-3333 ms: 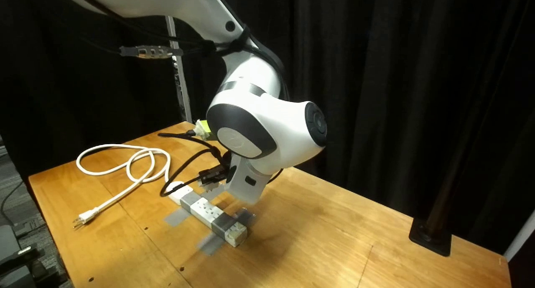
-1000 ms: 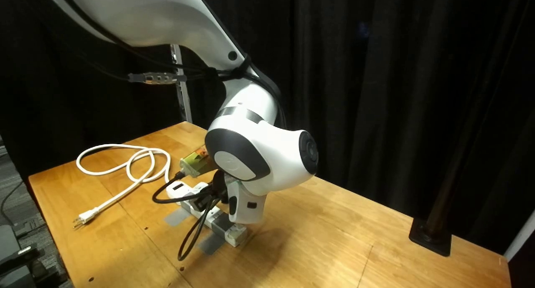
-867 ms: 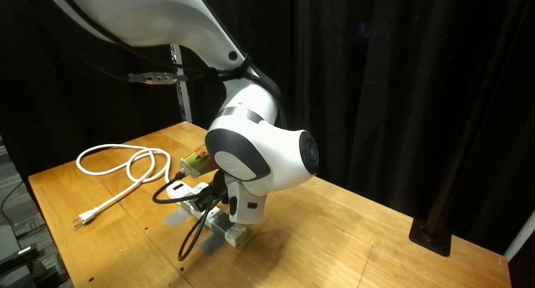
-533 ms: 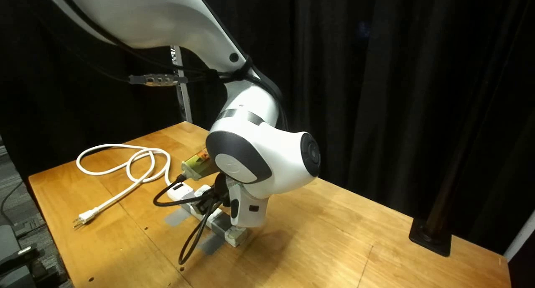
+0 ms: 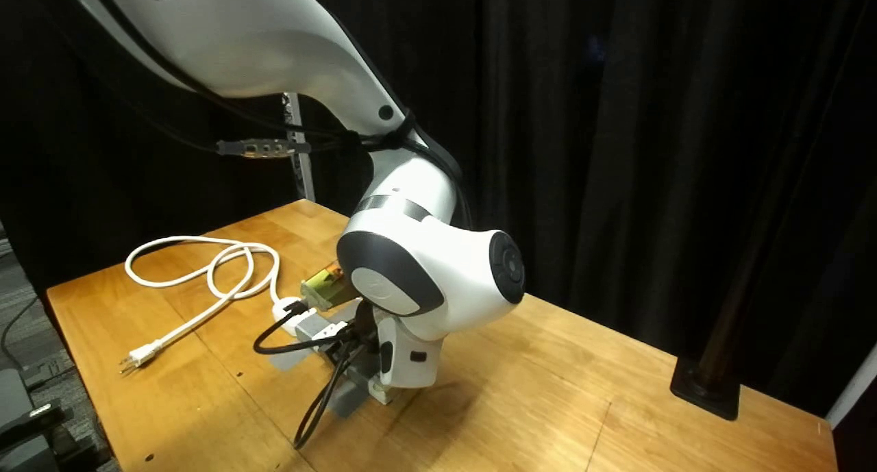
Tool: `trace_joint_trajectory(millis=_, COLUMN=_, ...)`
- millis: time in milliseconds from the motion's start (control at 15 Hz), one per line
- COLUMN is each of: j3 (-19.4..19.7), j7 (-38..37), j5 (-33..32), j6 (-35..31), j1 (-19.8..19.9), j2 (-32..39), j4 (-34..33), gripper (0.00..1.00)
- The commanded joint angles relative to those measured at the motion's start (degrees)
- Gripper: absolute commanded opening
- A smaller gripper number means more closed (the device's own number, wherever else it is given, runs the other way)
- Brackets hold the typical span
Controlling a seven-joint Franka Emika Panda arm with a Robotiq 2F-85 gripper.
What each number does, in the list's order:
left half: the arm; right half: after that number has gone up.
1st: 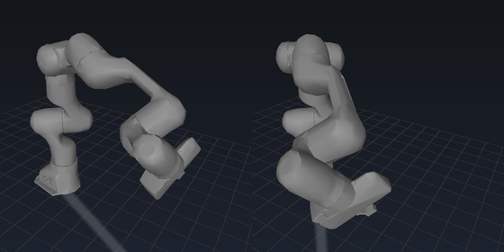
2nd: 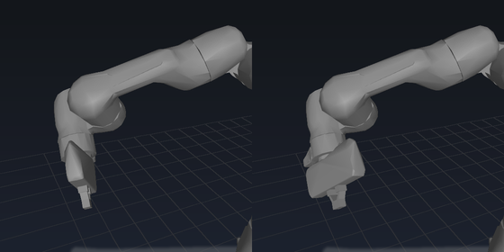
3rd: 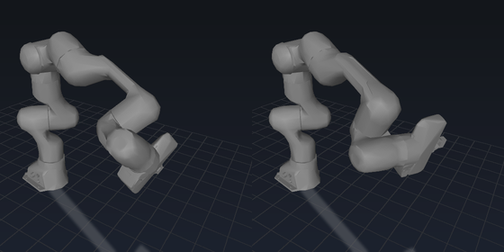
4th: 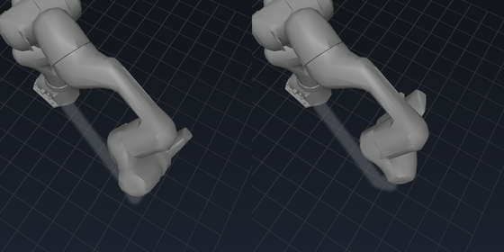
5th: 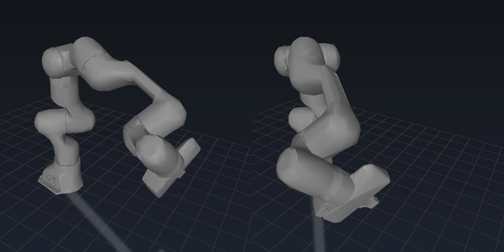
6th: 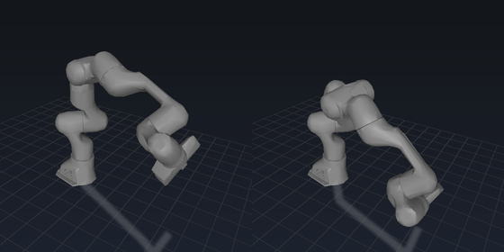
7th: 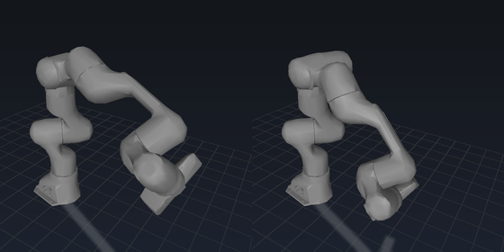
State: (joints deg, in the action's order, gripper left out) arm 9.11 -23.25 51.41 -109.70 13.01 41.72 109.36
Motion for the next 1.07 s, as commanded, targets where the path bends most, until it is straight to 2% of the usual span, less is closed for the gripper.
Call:
trace_joint_trajectory(millis=0, j3=0.23, j7=1.12, j5=0.53, j6=-2.33, j1=-1.69, j2=-0.30, j4=1.02, gripper=0.24)
trace_joint_trajectory(millis=467, j3=1.34, j7=-0.64, j5=-5.73, j6=-4.37, j1=-4.77, j2=-1.70, j4=1.56, gripper=0.24)
trace_joint_trajectory(millis=533, j3=1.25, j7=-1.37, j5=-7.01, j6=-3.20, j1=-4.80, j2=-1.69, j4=0.95, gripper=0.70)
trace_joint_trajectory(millis=667, j3=0.85, j7=-1.57, j5=-8.64, j6=-0.93, j1=-4.20, j2=-1.27, j4=-0.57, gripper=0.80)
trace_joint_trajectory(millis=800, j3=0.67, j7=-1.29, j5=-9.84, j6=0.44, j1=-3.79, j2=-1.17, j4=-1.05, gripper=0.96)
trace_joint_trajectory(millis=867, j3=0.57, j7=-1.16, j5=-10.26, j6=1.28, j1=-3.45, j2=-1.03, j4=-1.40, gripper=1.00)
trace_joint_trajectory(millis=1000, j3=0.32, j7=-1.01, j5=-10.66, j6=5.25, j1=-2.01, j2=-0.41, j4=-3.17, gripper=1.00)
